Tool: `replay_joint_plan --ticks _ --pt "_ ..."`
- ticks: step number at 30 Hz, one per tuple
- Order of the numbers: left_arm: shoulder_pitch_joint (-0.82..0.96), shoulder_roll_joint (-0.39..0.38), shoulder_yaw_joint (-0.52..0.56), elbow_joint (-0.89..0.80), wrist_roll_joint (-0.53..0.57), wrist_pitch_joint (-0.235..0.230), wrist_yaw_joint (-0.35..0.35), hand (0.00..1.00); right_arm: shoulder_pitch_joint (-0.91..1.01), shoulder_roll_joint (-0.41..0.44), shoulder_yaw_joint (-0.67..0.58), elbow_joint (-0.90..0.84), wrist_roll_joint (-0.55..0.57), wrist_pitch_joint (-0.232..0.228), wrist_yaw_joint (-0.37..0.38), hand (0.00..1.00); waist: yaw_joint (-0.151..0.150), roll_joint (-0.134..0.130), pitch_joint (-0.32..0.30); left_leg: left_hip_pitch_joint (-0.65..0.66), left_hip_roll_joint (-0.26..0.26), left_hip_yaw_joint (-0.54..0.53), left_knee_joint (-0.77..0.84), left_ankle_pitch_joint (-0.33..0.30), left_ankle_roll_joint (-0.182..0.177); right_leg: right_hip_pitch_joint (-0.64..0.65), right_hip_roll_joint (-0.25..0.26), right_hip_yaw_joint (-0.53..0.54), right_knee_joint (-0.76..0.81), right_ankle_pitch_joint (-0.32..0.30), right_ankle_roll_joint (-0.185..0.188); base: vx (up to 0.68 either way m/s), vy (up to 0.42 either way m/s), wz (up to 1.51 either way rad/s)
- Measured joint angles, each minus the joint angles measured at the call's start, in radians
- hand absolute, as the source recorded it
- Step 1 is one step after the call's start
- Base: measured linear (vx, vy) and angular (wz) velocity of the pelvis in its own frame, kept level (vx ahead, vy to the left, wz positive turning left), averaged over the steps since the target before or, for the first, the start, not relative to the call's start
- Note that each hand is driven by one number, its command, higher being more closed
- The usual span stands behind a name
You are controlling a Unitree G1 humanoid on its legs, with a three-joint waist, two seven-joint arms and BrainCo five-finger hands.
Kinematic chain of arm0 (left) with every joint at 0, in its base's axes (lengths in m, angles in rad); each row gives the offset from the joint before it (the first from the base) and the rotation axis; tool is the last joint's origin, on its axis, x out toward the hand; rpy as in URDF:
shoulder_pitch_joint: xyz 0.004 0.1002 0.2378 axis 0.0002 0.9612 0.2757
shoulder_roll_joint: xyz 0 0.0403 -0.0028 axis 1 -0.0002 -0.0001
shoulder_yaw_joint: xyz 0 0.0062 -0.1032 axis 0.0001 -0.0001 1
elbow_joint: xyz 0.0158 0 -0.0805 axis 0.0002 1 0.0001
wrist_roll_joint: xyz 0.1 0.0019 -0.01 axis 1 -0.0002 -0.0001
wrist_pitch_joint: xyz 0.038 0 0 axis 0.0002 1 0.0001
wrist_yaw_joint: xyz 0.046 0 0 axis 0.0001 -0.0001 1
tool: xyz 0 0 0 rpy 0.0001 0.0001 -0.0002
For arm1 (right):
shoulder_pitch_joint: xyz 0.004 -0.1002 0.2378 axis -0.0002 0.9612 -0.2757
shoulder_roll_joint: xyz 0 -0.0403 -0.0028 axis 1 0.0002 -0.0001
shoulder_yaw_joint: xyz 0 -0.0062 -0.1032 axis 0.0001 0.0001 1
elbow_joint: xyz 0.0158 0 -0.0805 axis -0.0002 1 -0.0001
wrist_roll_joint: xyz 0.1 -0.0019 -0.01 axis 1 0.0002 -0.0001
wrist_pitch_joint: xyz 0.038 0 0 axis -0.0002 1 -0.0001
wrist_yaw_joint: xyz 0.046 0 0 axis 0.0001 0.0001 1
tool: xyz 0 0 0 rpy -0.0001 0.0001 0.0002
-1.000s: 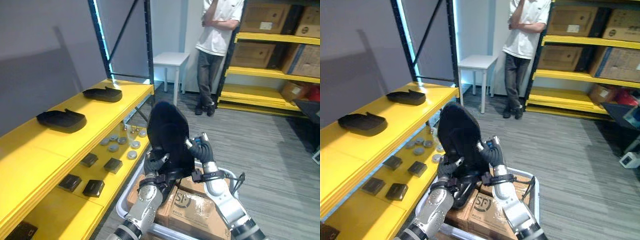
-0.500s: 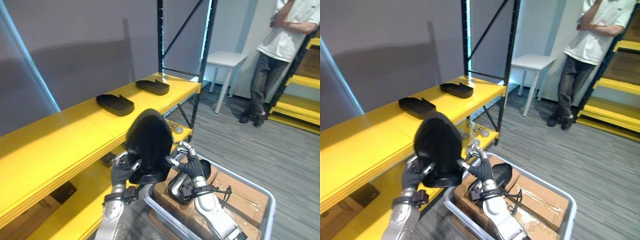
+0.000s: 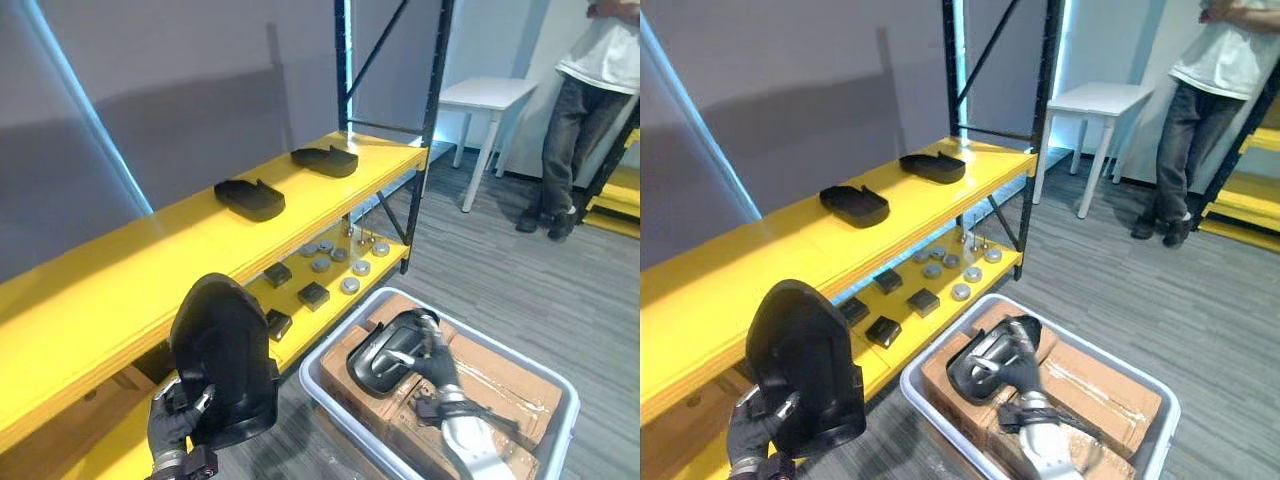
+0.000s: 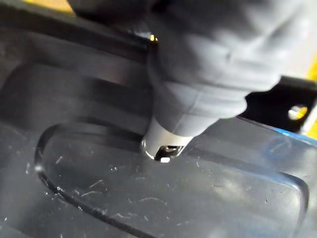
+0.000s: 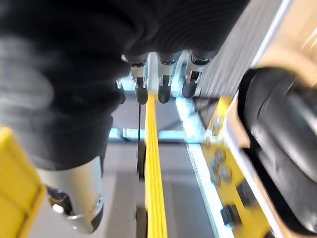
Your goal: Walk over and take plastic housings, then place them on the shelf
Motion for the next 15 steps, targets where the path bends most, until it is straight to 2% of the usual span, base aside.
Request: replay_joint_plan --ticks 2,4,5,7,8,9,10,12,13,14,15 --pt "-0.011 0.007 0.000 -0.033 0.005 0.012 -0.020 1.00 0.000 0.031 0.019 0.000 0.000 -0.001 0.000 0.00 0.013 0.001 0.003 -0.031 0.001 0.057 0.030 -0.015 -0.012 0.019 -0.015 -0.049 -0.027 0.023 0.027 0.07 0.195 0.81" --pt "0.013 0.018 0.000 -0.057 0.010 0.018 -0.043 1.00 -0.002 0.076 0.046 0.000 -0.002 -0.006 -0.004 0.00 0.047 0.003 0.003 -0.042 0.000 0.092 0.088 -0.077 0.009 0.061 -0.016 -0.078 -0.091 0.068 0.040 0.13 0.239 0.37" --pt "0.026 0.027 0.001 -0.063 0.010 0.017 -0.063 1.00 0.001 0.090 0.064 0.000 -0.007 -0.014 -0.013 0.00 0.068 0.010 -0.003 -0.041 -0.023 0.089 0.114 -0.122 0.035 0.085 -0.027 -0.084 -0.103 0.098 0.028 0.25 0.379 0.43" --pt "0.029 0.032 0.000 -0.071 0.010 0.018 -0.088 1.00 0.005 0.102 0.076 0.001 -0.005 -0.032 -0.042 0.00 0.072 0.007 -0.007 -0.038 -0.094 0.062 0.096 -0.155 0.072 0.055 -0.105 -0.056 0.027 0.151 -0.068 0.23 0.360 0.76" --pt "0.029 0.037 0.000 -0.085 0.009 0.018 -0.101 1.00 0.007 0.103 0.070 0.005 -0.005 -0.043 -0.055 0.00 0.063 0.009 -0.006 -0.029 -0.129 0.038 0.079 -0.159 0.080 -0.005 -0.149 0.007 0.150 0.189 -0.191 0.21 0.360 0.95" --pt "0.024 0.051 0.001 -0.103 0.009 0.018 -0.108 1.00 0.012 0.109 0.058 0.013 -0.005 -0.045 -0.060 0.00 0.058 0.010 -0.005 -0.024 -0.161 0.003 0.065 -0.161 0.084 -0.079 -0.163 0.128 0.262 0.203 -0.246 0.33 0.465 1.35" --pt "0.013 0.077 0.001 -0.125 0.009 0.018 -0.112 1.00 0.026 0.117 0.041 0.014 -0.004 -0.046 -0.062 0.00 0.037 0.015 -0.003 -0.004 -0.188 -0.060 0.039 -0.156 0.091 -0.143 -0.095 0.283 0.326 0.150 -0.167 0.28 0.324 1.52" --pt "-0.009 0.126 0.010 -0.161 -0.003 0.019 -0.120 1.00 0.055 0.125 0.029 0.005 -0.004 -0.068 -0.062 0.00 0.007 0.017 -0.003 0.079 -0.230 -0.165 -0.068 -0.121 0.104 -0.209 0.070 0.432 0.284 0.070 -0.091 0.39 0.219 1.60" --pt "-0.025 0.148 0.016 -0.187 -0.018 0.019 -0.124 1.00 0.065 0.125 0.020 -0.006 -0.008 -0.091 -0.045 0.00 0.003 0.019 -0.013 0.116 -0.244 -0.210 -0.127 -0.098 0.106 -0.265 0.145 0.481 0.215 0.044 -0.088 0.39 0.159 1.16" --pt "-0.038 0.156 0.019 -0.199 -0.030 0.019 -0.125 1.00 0.066 0.124 0.013 -0.015 -0.010 -0.101 -0.037 0.00 0.002 0.016 -0.017 0.129 -0.250 -0.226 -0.148 -0.087 0.110 -0.292 0.175 0.498 0.181 0.040 -0.088 0.32 0.084 1.13" --pt "-0.080 0.167 0.023 -0.212 -0.064 0.018 -0.125 1.00 0.067 0.124 -0.006 -0.040 -0.022 -0.123 -0.015 0.00 0.001 0.017 -0.017 0.153 -0.268 -0.282 -0.179 -0.078 0.117 -0.367 0.231 0.540 0.097 0.040 -0.088 0.31 0.046 1.04"
